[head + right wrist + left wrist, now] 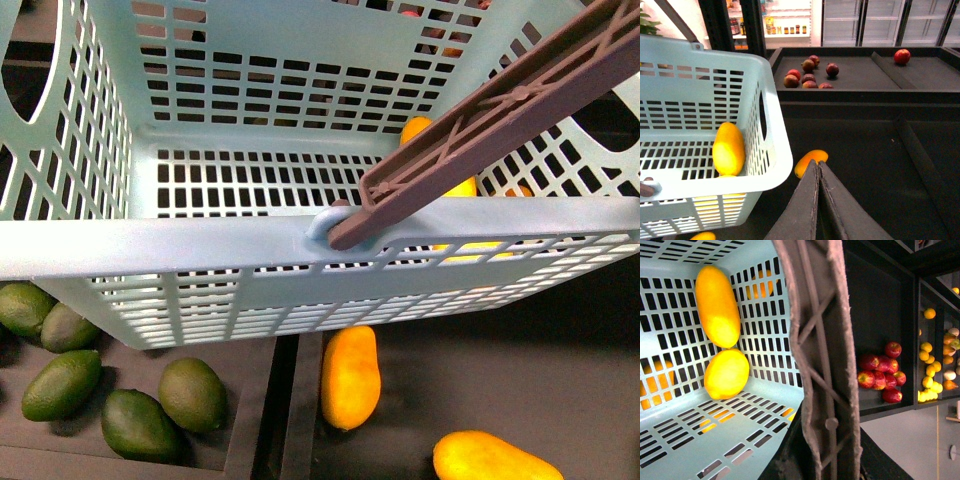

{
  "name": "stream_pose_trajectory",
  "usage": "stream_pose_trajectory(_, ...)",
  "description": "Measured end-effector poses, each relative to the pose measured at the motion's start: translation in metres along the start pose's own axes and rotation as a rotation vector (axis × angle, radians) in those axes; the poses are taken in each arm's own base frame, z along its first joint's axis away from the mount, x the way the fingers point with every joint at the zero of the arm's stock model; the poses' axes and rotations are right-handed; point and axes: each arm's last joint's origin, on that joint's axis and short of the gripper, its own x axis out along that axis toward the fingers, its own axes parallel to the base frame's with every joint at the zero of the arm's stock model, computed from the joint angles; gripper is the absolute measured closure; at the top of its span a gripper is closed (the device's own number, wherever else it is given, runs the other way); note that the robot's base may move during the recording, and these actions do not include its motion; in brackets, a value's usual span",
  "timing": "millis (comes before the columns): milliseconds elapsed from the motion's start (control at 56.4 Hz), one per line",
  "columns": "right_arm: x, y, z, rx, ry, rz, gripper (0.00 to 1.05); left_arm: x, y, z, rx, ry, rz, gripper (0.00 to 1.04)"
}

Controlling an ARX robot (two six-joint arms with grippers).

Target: Pick lemon and mango into basket

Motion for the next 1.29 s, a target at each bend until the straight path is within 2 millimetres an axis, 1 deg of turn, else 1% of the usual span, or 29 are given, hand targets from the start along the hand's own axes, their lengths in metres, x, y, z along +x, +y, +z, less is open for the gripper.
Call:
stream_pose_trajectory(18,0.0,0.0,0.0,0.0,0.0,0.0,0.93,0.0,0.0001,0.0001,-0.001,0.001,-0.001,0.98)
stream_pose_trajectory(71,0.0,0.0,0.0001,0.0,-0.001,0.0,0.82,0.0,0.0,0.0,-0.001,0.001,-0.001,0.98)
stream_pose_trajectory(142,-0.0001,0.0,0.0001,0.0,-0.001,0.0,0.65,0.0,0.0001,0.0001,0.0,0.0,0.0,0.98)
stream_pose_trajectory(230,-0.0001,0.0,0.0001,0.0,-0.001,0.0,0.49,0.0,0.0,0.0,0.0,0.001,0.0,0.98)
stream_pose_trajectory(337,-0.0001,0.0,0.0001,0.0,-0.001,0.0,0.23,0.0,0.0,0.0,0.0,0.0,0.0,0.98)
stream_pose_trajectory(390,-0.0001,0.0,0.0001,0.0,-0.001,0.0,0.15,0.0,0.0,0.0,0.0,0.0,0.0,0.98)
stream_pose_trajectory(443,-0.0001,0.0,0.0001,0.0,-0.001,0.0,0.08,0.0,0.0001,0.0001,0.0,-0.001,0.0,0.98)
stream_pose_trajectory(461,-0.0001,0.0,0.0001,0.0,-0.001,0.0,0.07,0.0,0.0001,0.0001,0.0,0.0,0.0,0.98)
stream_pose_trajectory(532,-0.0001,0.0,0.0001,0.0,-0.001,0.0,0.09,0.0,0.0,0.0,0.0,0.0,0.0,0.98)
stream_pose_trajectory(904,-0.0001,-0.0001,0.0001,0.0,-0.002,-0.003,0.09,0.0005,-0.0031,-0.0039,-0.001,0.028,-0.022,0.98)
stream_pose_trajectory(1294,-0.0002,-0.0001,0.0,0.0,0.0,-0.003,0.09,0.0001,-0.0002,-0.0001,0.001,-0.005,0.005,0.98)
